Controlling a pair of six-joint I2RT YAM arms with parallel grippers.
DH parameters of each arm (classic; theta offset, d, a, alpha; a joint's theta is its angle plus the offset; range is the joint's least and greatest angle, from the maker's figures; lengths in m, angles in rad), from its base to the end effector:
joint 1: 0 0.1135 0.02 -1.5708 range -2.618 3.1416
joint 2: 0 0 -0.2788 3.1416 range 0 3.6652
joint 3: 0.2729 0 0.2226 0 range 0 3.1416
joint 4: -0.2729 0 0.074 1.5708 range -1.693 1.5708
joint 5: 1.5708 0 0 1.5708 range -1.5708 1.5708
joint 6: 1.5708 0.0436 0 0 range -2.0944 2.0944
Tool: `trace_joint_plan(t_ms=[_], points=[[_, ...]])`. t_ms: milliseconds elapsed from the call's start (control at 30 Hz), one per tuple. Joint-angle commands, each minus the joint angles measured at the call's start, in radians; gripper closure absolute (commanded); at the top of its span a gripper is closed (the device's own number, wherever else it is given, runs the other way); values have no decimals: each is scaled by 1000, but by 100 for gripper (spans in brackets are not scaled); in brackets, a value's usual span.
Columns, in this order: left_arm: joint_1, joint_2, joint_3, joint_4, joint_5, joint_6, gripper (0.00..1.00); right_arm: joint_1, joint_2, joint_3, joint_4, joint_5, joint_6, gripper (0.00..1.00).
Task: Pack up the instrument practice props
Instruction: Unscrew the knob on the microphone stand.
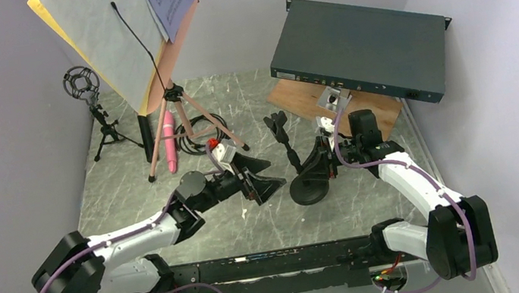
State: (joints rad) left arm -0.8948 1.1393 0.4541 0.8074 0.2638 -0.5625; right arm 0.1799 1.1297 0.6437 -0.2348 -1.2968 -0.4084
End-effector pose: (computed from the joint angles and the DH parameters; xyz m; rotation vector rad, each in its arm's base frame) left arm 0.1304 -0.1807 0.2917 0.4986 1.5300 -1.3553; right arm 0.1725 0.0740 0.2619 -1.1412 1.5834 1.2945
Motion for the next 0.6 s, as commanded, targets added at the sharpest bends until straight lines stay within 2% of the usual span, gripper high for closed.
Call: trace_joint_plan(t_ms=[0,133,400,500,567], points=[[5,73,69,168,55,72,2,-3,-12,42,29,-100,-42,100],[4,159,118,215,57,102,11,-3,-14,44,26,-99,-44,100],[6,281,199,247,51,62,29,-5,-17,44,28,-95,-39,100],[6,308,216,255,50,35,41,-3,-17,45,31,-91,-35,100],[6,322,224,261,57,15,55,-4,-19,45,32,-89,-33,100]])
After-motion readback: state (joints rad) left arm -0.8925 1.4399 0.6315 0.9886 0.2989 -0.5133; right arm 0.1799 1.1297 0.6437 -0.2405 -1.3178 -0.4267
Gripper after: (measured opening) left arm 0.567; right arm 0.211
